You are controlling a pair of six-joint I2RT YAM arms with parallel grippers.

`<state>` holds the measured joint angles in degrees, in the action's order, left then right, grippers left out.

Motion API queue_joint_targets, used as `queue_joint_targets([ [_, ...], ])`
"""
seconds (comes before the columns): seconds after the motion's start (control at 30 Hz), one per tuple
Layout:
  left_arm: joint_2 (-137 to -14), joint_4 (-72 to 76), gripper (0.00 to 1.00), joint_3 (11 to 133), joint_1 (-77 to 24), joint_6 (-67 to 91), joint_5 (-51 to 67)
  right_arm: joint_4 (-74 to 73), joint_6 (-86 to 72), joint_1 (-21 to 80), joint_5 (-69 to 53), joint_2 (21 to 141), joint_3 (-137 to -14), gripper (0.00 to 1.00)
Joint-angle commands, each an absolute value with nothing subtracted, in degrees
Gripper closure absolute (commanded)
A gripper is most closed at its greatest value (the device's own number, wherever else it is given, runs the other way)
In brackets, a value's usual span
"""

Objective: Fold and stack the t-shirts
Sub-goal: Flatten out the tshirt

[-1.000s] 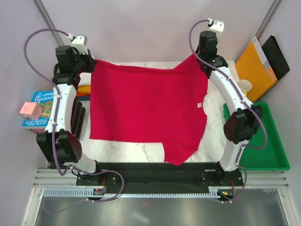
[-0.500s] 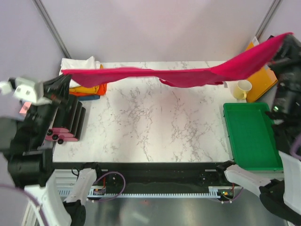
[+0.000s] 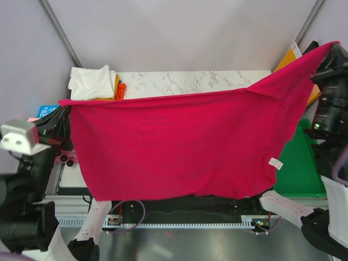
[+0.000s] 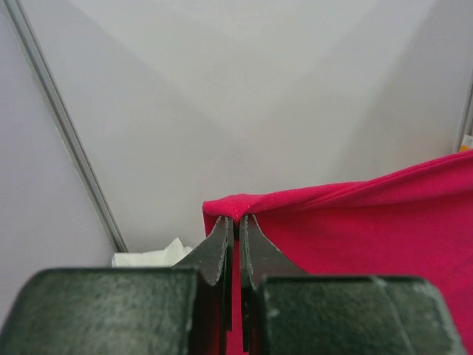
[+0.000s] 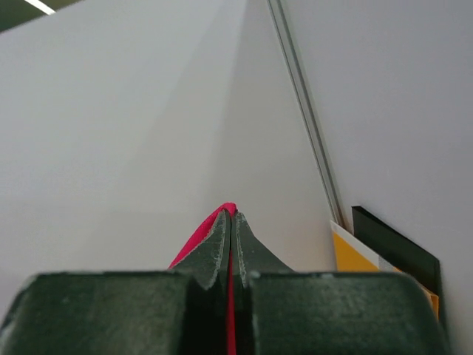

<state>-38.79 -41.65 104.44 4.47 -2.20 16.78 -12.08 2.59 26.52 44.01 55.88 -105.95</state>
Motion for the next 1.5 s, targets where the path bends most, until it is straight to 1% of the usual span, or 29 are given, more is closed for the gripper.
queue_joint_targets([
  [0.0,-43.24,-40.70,0.98,94.16,4.57,-5.62,16.78,-8.27,4.74,26.54,47.63,60.81,-100.65,1.00],
  [0.03,-43.59,-39.74,0.98,91.52,4.48,-6.15,18.61,-6.61,5.09,26.46,48.25,61.69,-98.37,1.00],
  [0.07,-44.46,-38.68,0.98,85.84,4.57,-6.41,19.59,-5.90,5.01,26.46,48.43,62.66,-97.22,1.00],
  [0.13,-45.87,-35.26,0.98,80.10,4.48,-6.94,21.52,-4.32,4.49,25.76,47.47,66.17,-94.50,1.00],
  [0.17,-46.84,-33.94,0.98,74.59,4.57,-7.03,21.79,-4.22,3.35,24.01,46.59,69.05,-93.79,1.00],
  [0.27,-52.02,-30.24,0.98,65.61,4.57,-7.73,22.85,-4.31,-3.50,18.75,41.77,75.38,-90.80,1.00],
  [0.33,-55.62,-26.29,0.98,61.63,4.48,-8.43,22.24,-4.22,-6.93,16.62,39.74,79.17,-89.65,1.00],
  [0.37,-56.85,-25.06,0.98,58.65,4.48,-8.87,21.98,-4.13,-8.94,15.48,38.77,83.45,-89.56,1.00],
  [0.43,-61.33,-20.42,0.98,56.70,4.40,-9.66,20.58,-4.13,-10.54,14.59,38.32,88.13,-91.13,1.00],
  [0.47,-63.00,-19.00,0.98,56.17,4.39,-9.75,20.13,-4.22,-11.42,14.24,38.23,93.20,-92.19,1.00],
  [0.67,-80.40,-11.87,0.98,61.15,3.96,-9.14,18.02,-6.94,-12.57,12.92,36.04,112.20,-105.28,1.00],
  [0.87,-93.58,-9.58,0.98,69.06,3.60,-8.44,17.23,-7.29,-13.71,12.57,33.84,123.73,-113.90,1.00],
  [1.0,-99.56,-7.91,0.98,74.08,3.16,-9.40,15.30,-7.56,-14.32,12.39,33.66,128.40,-117.76,1.00],
  [1.2,-107.74,-8.61,0.98,86.20,2.55,-10.19,12.22,-8.44,-16.70,11.43,33.05,131.48,-119.79,1.00],
  [1.33,-114.94,-12.20,0.98,96.56,2.46,-9.93,11.07,-8.53,-17.31,10.46,32.52,132.62,-119.97,1.00],
  [1.47,-118.03,-12.83,0.98,100.10,2.11,-9.14,10.64,-8.61,-17.84,9.15,31.38,133.85,-120.32,1.00],
])
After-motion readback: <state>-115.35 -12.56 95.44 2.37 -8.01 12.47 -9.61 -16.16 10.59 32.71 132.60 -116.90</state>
